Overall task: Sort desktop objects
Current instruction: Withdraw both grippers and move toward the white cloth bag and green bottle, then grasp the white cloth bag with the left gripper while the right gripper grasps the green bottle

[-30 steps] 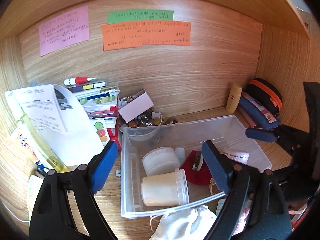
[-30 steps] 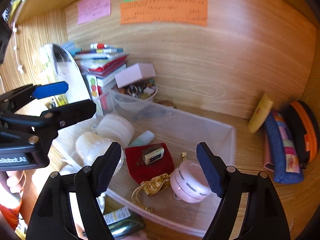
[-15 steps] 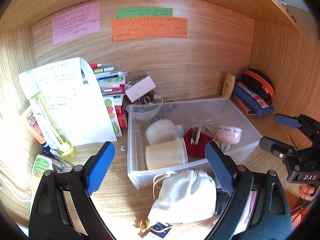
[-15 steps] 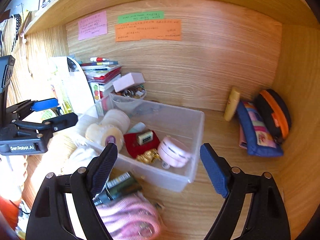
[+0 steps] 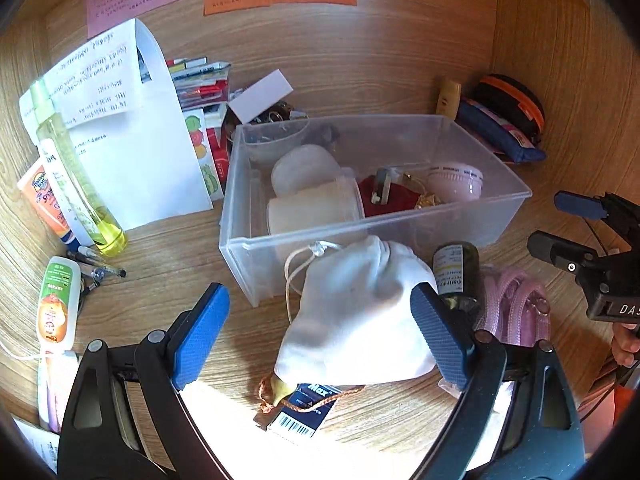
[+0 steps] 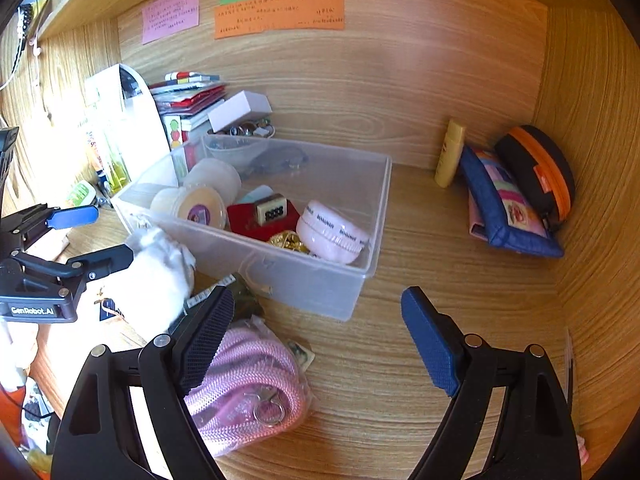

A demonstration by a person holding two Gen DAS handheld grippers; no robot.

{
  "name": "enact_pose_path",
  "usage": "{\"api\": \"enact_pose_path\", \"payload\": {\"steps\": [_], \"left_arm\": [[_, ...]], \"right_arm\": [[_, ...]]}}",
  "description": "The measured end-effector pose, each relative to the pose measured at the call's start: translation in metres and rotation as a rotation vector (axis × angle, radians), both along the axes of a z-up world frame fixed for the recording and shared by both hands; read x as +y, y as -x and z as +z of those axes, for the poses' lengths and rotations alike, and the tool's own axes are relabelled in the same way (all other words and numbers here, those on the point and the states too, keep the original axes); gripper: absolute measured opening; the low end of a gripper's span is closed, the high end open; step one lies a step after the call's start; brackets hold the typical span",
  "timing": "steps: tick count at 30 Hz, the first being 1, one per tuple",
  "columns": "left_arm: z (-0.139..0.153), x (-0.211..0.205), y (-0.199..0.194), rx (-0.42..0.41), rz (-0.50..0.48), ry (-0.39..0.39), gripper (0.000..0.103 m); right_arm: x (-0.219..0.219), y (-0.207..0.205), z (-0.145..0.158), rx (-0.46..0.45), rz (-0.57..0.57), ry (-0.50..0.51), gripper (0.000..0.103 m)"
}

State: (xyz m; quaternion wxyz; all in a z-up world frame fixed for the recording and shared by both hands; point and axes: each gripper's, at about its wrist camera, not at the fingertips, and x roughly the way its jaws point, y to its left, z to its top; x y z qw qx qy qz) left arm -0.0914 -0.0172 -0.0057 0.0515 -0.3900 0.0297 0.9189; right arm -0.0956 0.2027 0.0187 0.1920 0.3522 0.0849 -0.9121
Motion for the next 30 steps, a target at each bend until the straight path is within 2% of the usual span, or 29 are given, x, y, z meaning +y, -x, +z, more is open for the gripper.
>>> {"api": "enact_pose_path", "payload": {"steps": [9, 14, 19, 20, 21, 24, 30], "left_arm": [[-0.025, 0.006, 0.01, -0.09, -0.03, -0.003, 0.093], [-0.031, 0.01, 0.02, -0.125, -0.064, -0.038, 0.093], [-0.037, 0.008, 0.023, -0.121, -0.082, -0.064, 0.092], [-0.038, 0.005, 0.023, -0.122, -0.088, -0.083, 0.088], [-0.038, 0.002, 0.024, -0.13, -0.099, -0.108, 0.076], [-0.038, -0.007, 0.024, -0.137, -0.111, -0.159, 0.061], [-0.033, -0.01, 0.016, -0.094, -0.094, -0.146, 0.045]], "right_arm": [[-0.011, -0.005, -0.012, -0.036, 0.064, -0.016, 0.084], [-0.019, -0.002, -0.016, -0.067, 0.124, -0.016, 0.084], [-0.026, 0.007, -0.021, -0.117, 0.191, 0.007, 0.084], [-0.029, 0.008, -0.023, -0.123, 0.201, 0.006, 0.084], [-0.031, 0.01, -0.024, -0.129, 0.212, 0.003, 0.084], [-0.04, 0.014, -0.03, -0.149, 0.244, -0.015, 0.082], [-0.057, 0.02, -0.038, -0.168, 0.299, -0.038, 0.079]]}}
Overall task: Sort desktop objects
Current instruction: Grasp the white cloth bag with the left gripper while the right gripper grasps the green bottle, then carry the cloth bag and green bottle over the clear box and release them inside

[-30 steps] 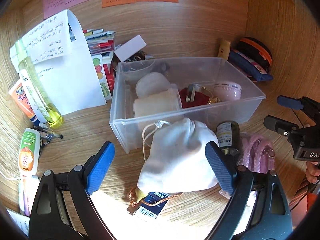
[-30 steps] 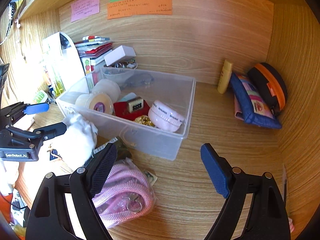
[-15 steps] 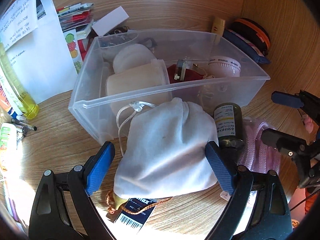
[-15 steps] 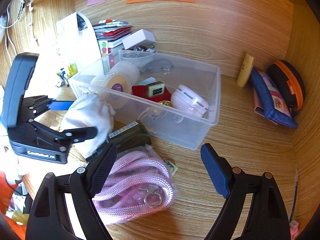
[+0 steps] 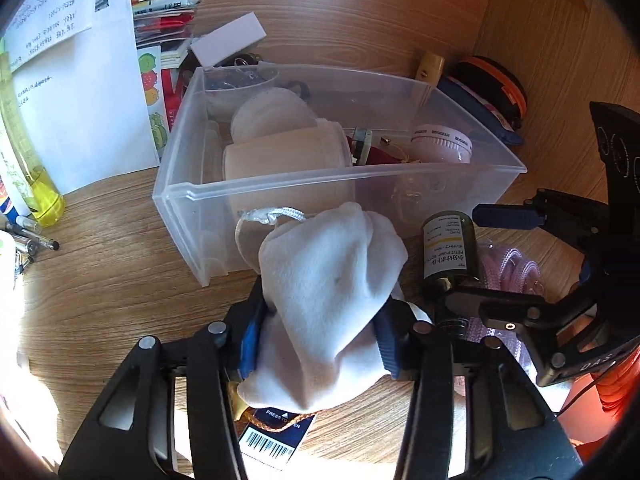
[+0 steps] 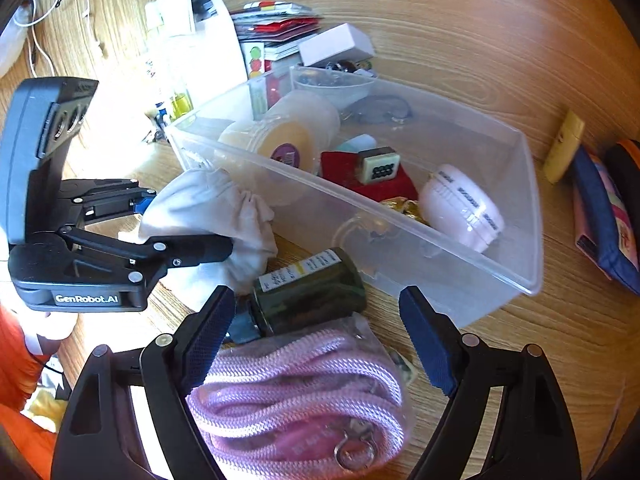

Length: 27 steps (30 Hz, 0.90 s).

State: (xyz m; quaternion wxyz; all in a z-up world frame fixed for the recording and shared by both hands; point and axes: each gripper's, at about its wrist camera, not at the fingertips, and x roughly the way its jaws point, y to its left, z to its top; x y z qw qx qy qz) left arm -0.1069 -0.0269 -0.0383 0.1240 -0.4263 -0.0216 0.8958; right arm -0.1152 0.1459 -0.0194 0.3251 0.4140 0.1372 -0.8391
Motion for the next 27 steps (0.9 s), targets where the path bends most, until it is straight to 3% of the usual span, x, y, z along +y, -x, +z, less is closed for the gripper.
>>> {"api": "enact_pose_path", "payload": {"steps": [5, 16, 27], "left_arm": [[0.003, -0.011, -0.008, 0.027, 0.054, -0.005, 0.042], [0.012, -0.029, -0.025, 0.072, 0.129, -0.034, 0.041], [0.055, -0.038, -0.039, 0.155, 0.185, -0.096, 0.041]], "right_arm": [[-0.008, 0.006, -0.007, -0.026, 0.021, -0.004, 0.063], [-0.001, -0.006, 0.011, 0.033, 0.015, 0.038, 0.062], [0.017, -0.019, 0.056, 0.121, -0.035, 0.15, 0.062]]}}
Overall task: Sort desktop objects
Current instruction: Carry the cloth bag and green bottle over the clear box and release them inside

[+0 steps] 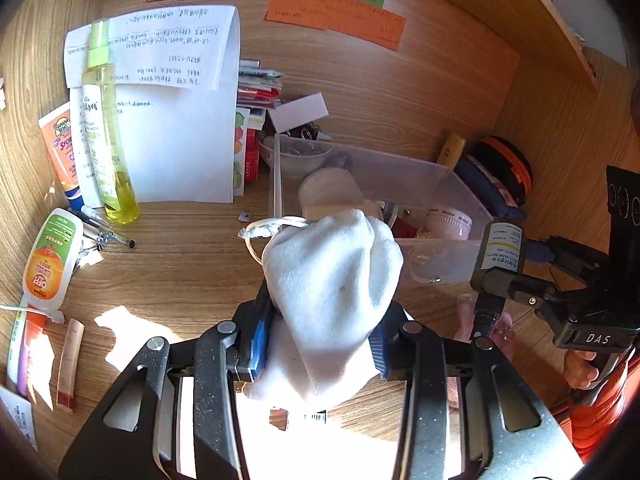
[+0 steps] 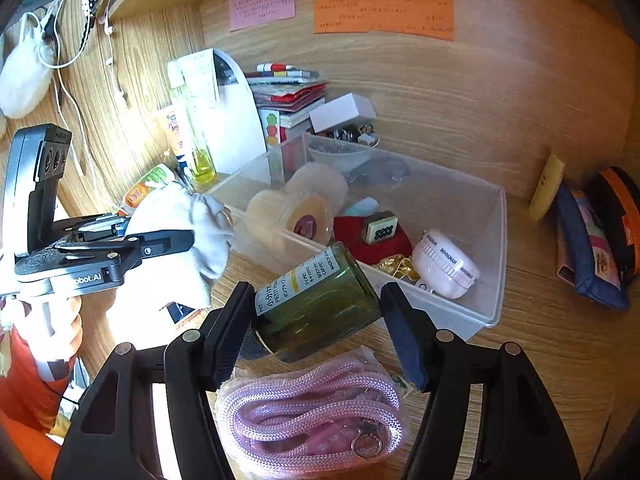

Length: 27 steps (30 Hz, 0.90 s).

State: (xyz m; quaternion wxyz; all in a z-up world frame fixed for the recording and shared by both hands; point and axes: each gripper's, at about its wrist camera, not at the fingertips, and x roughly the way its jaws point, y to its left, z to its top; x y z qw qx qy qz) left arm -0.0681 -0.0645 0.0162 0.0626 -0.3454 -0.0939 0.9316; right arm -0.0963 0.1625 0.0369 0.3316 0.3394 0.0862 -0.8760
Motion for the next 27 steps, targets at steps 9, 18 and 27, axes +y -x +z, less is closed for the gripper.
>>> {"api": "enact_pose_path", "payload": {"steps": [9, 18, 27], "left_arm": [[0.031, -0.006, 0.013, 0.058, 0.031, -0.012, 0.041], [0.037, 0.005, 0.043, 0.044, -0.014, -0.024, 0.041], [0.036, 0.035, 0.078, 0.013, -0.086, 0.002, 0.041]], "right_arm": [[0.016, 0.016, 0.023, 0.05, -0.083, 0.049, 0.062], [0.026, 0.034, 0.03, 0.061, -0.128, 0.07, 0.062], [0.025, 0.06, 0.027, 0.075, -0.157, 0.031, 0.062]]}}
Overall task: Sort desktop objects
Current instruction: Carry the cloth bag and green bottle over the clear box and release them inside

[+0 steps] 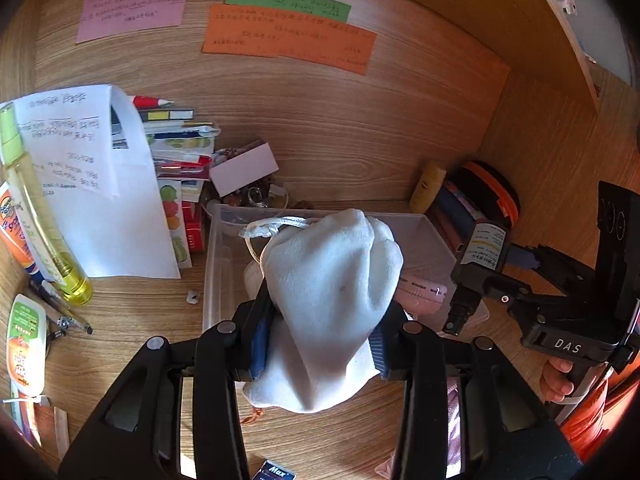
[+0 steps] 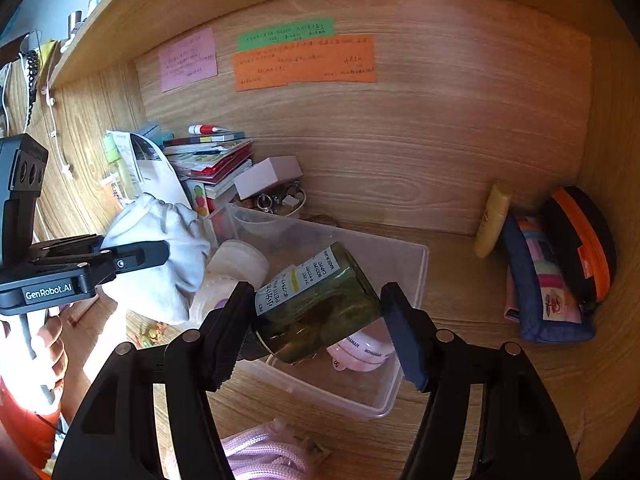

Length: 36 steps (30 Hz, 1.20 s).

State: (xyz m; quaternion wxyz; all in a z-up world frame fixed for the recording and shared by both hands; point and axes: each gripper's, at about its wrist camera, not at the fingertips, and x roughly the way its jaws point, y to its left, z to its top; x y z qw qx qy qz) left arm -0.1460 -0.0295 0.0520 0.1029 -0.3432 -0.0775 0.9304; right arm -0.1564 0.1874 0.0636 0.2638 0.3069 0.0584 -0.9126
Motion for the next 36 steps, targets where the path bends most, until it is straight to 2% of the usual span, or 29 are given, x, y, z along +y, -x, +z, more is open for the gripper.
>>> {"api": "enact_pose_path", "payload": {"steps": [9, 18, 24, 36], "left_arm": [[-0.014, 0.026, 0.036, -0.05, -0.039, 0.023, 0.041], [-0.033, 0.025, 0.051, -0.1, -0.056, 0.011, 0.041], [-0.037, 0.026, 0.052, -0.111, -0.053, 0.026, 0.051], [-0.033, 0.029, 0.046, -0.086, -0.06, 0.049, 0.062]], "right_arm": [[-0.001, 0.031, -0.015, -0.031, -0.014, -0.048, 0.062], [-0.011, 0.04, -0.036, -0.041, 0.026, -0.081, 0.062], [-0.016, 0.036, -0.04, -0.034, 0.061, -0.093, 0.062], [-0.033, 0.03, -0.054, -0.049, 0.115, -0.148, 0.062]]}}
